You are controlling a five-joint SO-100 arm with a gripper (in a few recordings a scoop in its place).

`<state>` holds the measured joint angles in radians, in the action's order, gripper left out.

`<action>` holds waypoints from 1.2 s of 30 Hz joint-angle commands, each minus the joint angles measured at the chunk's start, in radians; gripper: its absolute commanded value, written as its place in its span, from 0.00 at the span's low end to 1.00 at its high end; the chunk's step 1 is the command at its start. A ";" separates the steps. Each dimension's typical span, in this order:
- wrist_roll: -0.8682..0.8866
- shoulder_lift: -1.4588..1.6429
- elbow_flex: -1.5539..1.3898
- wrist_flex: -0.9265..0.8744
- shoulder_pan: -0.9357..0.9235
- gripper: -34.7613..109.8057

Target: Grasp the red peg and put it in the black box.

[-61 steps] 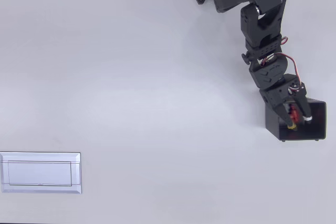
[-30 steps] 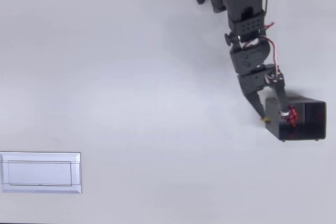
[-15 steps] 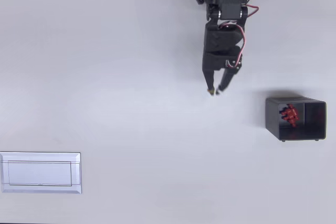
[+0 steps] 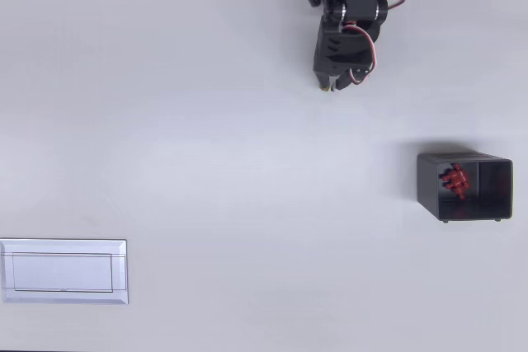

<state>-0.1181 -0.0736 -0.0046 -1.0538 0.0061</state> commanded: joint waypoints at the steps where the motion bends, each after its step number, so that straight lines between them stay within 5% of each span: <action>1: -0.012 -0.100 -0.011 -0.147 0.025 0.24; 8: 0.005 -0.103 -0.011 -0.267 0.052 0.24; 36: 0.006 -0.103 -0.011 -0.267 0.048 0.24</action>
<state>-0.1074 -0.1534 -0.0046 -1.2885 0.0476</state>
